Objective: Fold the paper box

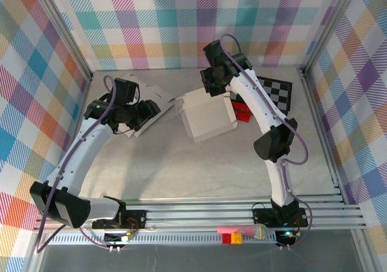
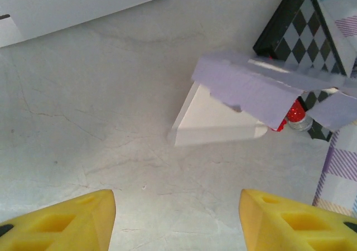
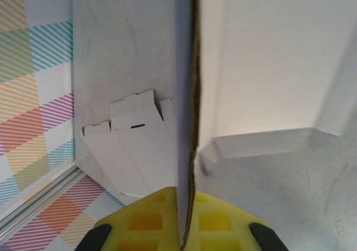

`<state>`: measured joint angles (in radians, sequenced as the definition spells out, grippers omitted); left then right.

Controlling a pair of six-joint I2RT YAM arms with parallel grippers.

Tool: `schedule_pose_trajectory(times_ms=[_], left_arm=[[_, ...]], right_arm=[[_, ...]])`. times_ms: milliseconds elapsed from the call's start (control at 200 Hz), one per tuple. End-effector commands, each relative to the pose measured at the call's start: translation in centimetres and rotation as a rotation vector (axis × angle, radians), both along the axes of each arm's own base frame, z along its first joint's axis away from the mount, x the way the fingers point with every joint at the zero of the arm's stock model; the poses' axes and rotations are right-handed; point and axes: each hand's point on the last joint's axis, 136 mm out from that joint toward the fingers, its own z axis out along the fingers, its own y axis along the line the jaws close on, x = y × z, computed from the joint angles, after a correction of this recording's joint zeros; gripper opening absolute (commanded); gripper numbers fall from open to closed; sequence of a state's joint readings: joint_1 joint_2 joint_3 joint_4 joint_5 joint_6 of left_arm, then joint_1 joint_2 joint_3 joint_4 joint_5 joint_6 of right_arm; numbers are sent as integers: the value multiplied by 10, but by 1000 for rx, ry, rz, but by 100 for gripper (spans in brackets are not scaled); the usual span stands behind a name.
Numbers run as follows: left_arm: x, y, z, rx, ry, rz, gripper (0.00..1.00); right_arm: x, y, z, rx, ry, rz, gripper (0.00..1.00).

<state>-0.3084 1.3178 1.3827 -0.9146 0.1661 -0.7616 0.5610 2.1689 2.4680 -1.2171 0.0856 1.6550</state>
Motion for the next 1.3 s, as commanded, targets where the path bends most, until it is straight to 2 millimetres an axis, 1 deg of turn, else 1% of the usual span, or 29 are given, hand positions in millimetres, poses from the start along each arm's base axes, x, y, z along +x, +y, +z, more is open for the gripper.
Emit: schedule_pose_trajectory(times_ms=[0, 65, 170, 260, 365, 435, 475, 505, 670, 780, 840, 915, 1020, 1110, 1215, 1295], left_arm=[[1, 4, -11, 20, 23, -2, 60], [2, 2, -14, 15, 26, -6, 60], [1, 1, -16, 14, 31, -15, 60], [0, 2, -20, 19, 39, -21, 60], [-2, 1, -23, 14, 49, -26, 60], [-2, -1, -25, 8, 53, -29, 60], [-2, -1, -26, 6, 54, -32, 60], [-2, -2, -26, 5, 54, -34, 59], [0, -7, -28, -8, 62, -59, 59], [-1, -11, -31, -12, 74, -78, 59], [-2, -13, -32, -11, 70, -92, 59], [-4, -15, -35, -5, 69, -103, 59], [-6, -22, -40, 0, 65, -134, 60], [-6, -36, -44, 24, 32, -215, 61], [-9, -55, -54, 127, -15, -351, 68], [-12, -63, -63, 269, -75, -438, 70]], right_arm=[[-23, -11, -10, -65, 80, 41, 0], [-44, -22, -12, -113, 141, 49, 0], [-80, -40, -7, -195, 192, 76, 0], [-108, -55, 1, -239, 197, 82, 0], [-131, -66, 5, -230, 194, 74, 0], [-137, -66, 3, -211, 203, 77, 0], [-135, -65, 1, -206, 205, 76, 0], [-130, -62, -1, -197, 193, 81, 0], [-83, -33, -11, -113, 119, 119, 0], [-66, -13, -27, -45, 131, 167, 0], [-57, -2, -31, -11, 99, 204, 0], [-48, 7, -35, 26, 55, 235, 0], [-45, 13, -48, 69, 47, 254, 0], [-47, 15, -63, 91, 92, 267, 0], [-50, 11, -72, 89, 128, 267, 0], [-50, 7, -71, 77, 133, 257, 0]])
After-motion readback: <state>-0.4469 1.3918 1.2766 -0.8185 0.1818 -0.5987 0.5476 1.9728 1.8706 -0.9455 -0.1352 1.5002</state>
